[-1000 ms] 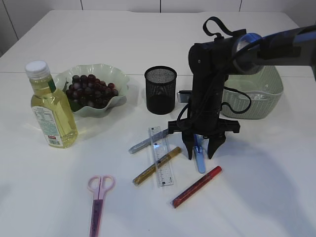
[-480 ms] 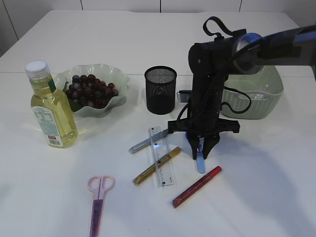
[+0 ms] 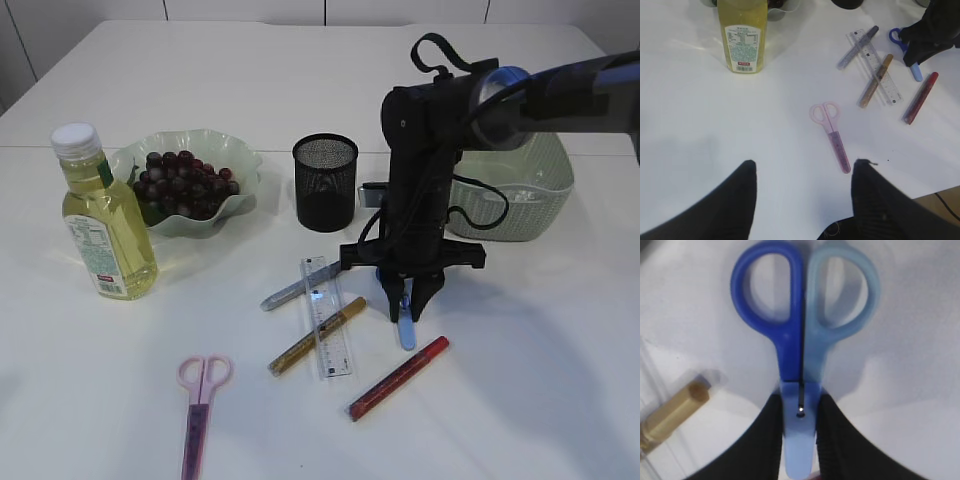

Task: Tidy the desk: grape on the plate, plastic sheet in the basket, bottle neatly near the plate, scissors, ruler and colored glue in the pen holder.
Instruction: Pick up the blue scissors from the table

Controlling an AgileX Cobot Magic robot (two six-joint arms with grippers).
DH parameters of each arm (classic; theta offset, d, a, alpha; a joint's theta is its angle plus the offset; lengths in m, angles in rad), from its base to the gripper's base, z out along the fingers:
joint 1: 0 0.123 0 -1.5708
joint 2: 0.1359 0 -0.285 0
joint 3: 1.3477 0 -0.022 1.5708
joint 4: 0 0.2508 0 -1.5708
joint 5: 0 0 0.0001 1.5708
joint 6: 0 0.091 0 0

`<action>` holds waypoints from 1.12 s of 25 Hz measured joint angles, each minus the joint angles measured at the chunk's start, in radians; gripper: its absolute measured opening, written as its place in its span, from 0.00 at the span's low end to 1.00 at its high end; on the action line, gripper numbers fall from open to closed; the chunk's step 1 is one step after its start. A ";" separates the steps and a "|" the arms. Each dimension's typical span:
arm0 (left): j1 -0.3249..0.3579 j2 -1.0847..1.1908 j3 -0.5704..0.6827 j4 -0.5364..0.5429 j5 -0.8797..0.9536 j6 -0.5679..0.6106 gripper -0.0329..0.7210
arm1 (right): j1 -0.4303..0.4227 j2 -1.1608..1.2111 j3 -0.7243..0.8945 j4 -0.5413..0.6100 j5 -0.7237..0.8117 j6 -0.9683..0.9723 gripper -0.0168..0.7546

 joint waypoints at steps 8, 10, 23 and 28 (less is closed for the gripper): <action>0.000 0.000 0.000 0.000 0.000 0.000 0.62 | 0.000 0.005 -0.082 0.000 0.002 -0.006 0.25; 0.000 0.000 0.000 0.000 0.000 0.000 0.62 | 0.000 0.005 -0.093 -0.003 0.002 -0.013 0.25; 0.000 0.000 0.000 0.000 0.000 0.000 0.62 | 0.002 0.005 -0.095 0.029 0.008 -0.111 0.25; 0.000 0.000 0.000 0.000 0.000 0.000 0.62 | 0.004 -0.011 -0.095 0.029 0.008 -0.129 0.25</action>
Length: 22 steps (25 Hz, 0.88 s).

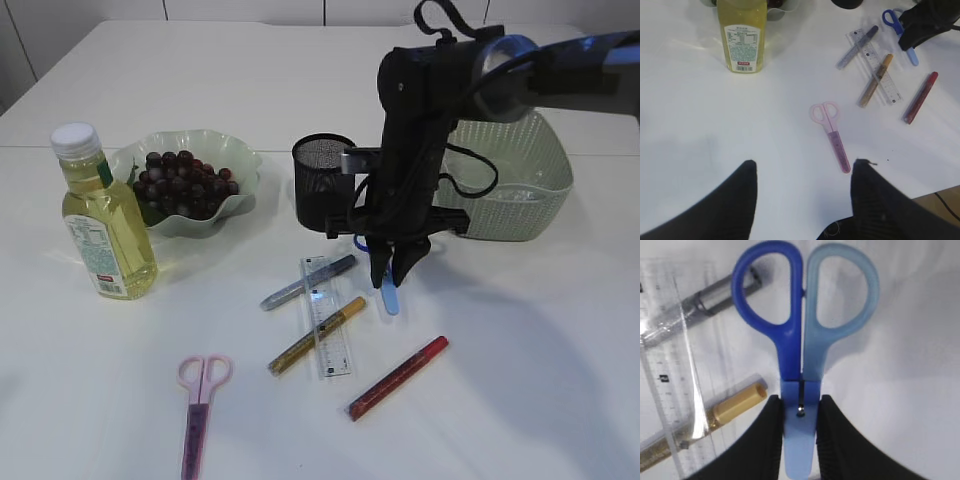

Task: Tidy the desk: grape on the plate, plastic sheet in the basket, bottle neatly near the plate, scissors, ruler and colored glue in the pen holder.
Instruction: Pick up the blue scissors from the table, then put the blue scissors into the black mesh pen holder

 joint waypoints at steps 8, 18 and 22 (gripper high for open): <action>0.000 0.000 0.000 0.000 0.000 0.000 0.62 | 0.009 -0.090 0.058 -0.034 0.000 -0.003 0.25; 0.000 0.000 0.000 0.000 0.000 0.000 0.62 | 0.040 -0.204 0.120 -0.116 0.006 -0.007 0.25; 0.000 0.000 0.000 0.000 0.000 0.000 0.62 | 0.058 -0.248 0.120 -0.153 0.006 -0.007 0.25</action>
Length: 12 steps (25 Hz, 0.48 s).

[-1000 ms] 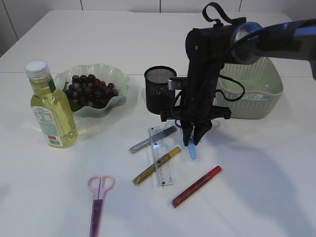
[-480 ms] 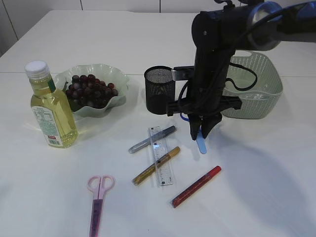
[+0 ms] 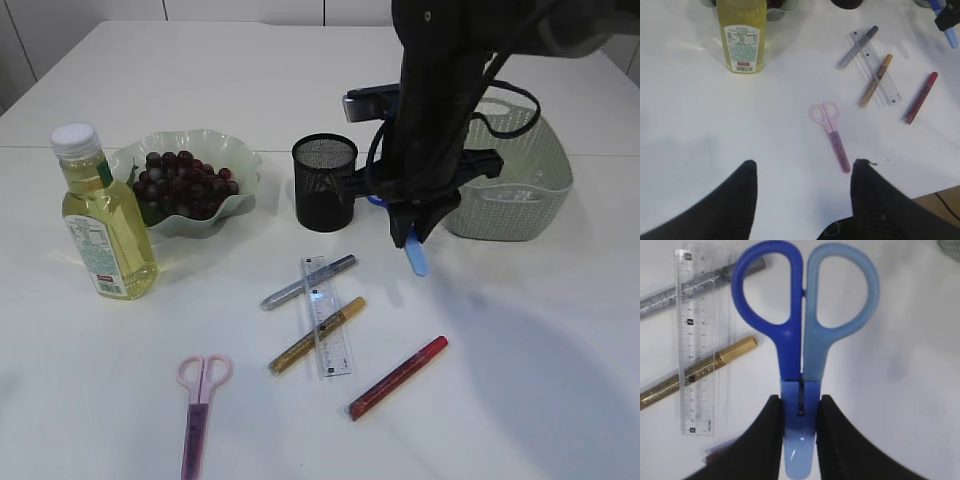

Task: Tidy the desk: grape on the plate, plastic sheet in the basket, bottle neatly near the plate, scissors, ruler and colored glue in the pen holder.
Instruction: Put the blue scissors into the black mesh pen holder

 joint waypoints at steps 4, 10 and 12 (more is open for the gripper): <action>0.000 0.000 0.000 0.000 0.000 0.000 0.62 | 0.011 -0.033 0.000 -0.032 0.002 -0.031 0.25; 0.000 0.000 0.000 0.000 0.000 0.000 0.62 | 0.013 -0.070 0.003 -0.083 -0.100 -0.053 0.25; 0.000 0.000 0.000 0.000 0.000 0.000 0.62 | 0.013 -0.080 0.003 -0.087 -0.158 -0.059 0.25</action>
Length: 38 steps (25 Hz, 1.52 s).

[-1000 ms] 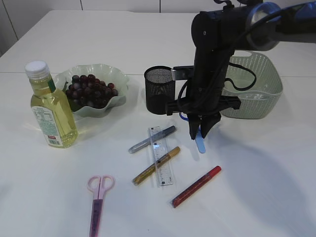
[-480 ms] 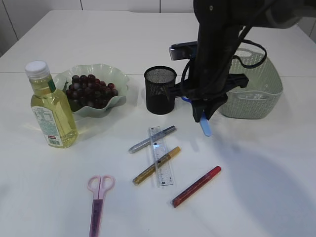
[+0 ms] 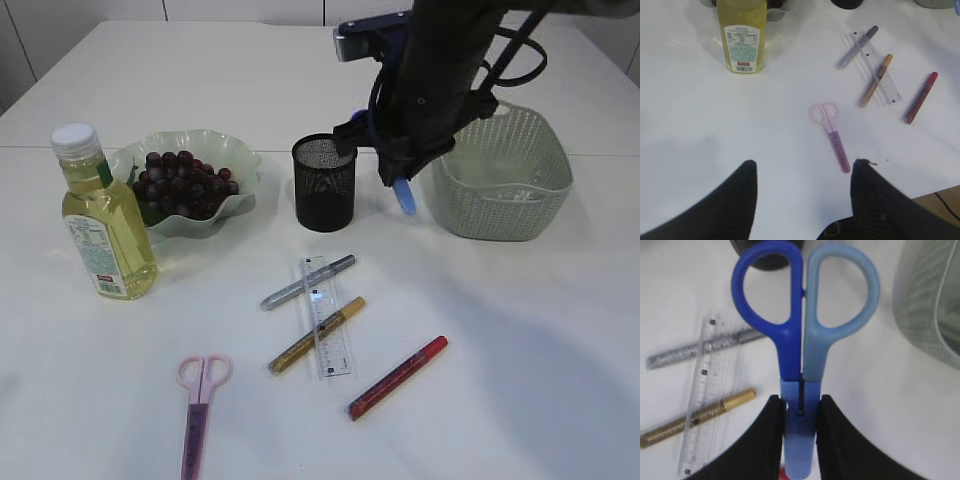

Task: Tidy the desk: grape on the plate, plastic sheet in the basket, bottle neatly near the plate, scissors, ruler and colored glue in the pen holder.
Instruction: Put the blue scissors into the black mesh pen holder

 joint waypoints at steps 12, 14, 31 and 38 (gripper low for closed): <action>0.000 0.000 0.000 0.000 0.000 0.000 0.62 | 0.000 -0.015 0.003 -0.027 -0.360 -0.013 0.25; 0.000 0.000 0.000 0.000 0.000 0.000 0.62 | 0.000 -0.015 0.003 -0.033 -0.449 -0.013 0.24; 0.000 0.000 0.000 0.000 0.000 0.000 0.62 | -0.002 0.023 0.236 -0.088 -1.152 -0.039 0.24; 0.000 0.000 0.000 0.000 0.000 0.000 0.62 | -0.032 0.089 0.241 -0.091 -1.220 -0.053 0.24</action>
